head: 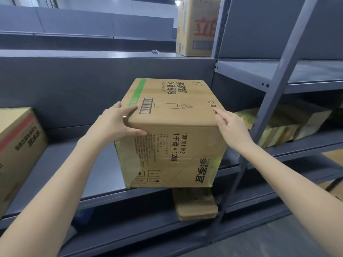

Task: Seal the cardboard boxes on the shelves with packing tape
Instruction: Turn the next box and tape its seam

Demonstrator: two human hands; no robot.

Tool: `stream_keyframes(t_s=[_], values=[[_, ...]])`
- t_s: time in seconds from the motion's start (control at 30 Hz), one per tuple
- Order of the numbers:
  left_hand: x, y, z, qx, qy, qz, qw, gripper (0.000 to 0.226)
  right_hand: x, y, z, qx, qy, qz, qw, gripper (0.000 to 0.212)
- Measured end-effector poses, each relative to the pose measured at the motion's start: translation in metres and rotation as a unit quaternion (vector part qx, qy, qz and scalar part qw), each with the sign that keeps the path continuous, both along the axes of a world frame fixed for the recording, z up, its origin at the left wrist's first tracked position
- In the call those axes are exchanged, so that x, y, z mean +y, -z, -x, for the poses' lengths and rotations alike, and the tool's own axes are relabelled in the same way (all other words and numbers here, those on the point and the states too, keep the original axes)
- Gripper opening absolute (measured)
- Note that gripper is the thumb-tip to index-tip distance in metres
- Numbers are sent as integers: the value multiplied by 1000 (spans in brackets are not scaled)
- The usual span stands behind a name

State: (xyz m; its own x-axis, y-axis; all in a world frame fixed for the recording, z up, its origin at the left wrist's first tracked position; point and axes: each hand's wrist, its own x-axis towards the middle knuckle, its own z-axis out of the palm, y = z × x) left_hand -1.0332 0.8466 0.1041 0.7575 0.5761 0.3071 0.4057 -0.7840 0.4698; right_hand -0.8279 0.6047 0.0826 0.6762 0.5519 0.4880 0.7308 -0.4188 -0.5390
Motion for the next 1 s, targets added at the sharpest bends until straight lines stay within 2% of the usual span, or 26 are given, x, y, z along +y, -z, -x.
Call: stream_keyframes(t_s=[0.07,0.13,0.23,0.33,0.47,0.63,0.7,0.8,0.9,1.0], values=[[-2,5,3,-65,8,15,998,88,-2,-1,2,19,-4,8,1000,69],[-4,5,7,-96,11,30,995,88,-4,-4,5,24,-3,32,999,90],[0,-1,23,-93,-9,36,995,88,-1,-3,14,17,-20,35,999,102],[5,-18,49,-97,-24,14,995,87,13,-2,28,25,-48,10,998,102],[7,-61,80,-125,-42,-35,991,91,39,6,51,89,-96,-35,991,103],[10,-91,90,-101,-70,-155,980,103,68,21,67,159,-131,-28,978,104],[13,-90,90,-79,-86,-171,978,109,73,19,66,150,-128,2,980,105],[14,-85,90,-102,-82,-152,980,112,78,11,66,87,-110,73,987,107],[11,-83,84,-123,-47,-137,982,104,84,0,69,15,-107,107,988,106],[5,-84,74,-140,-8,-142,980,86,88,-10,72,13,-140,103,985,105]])
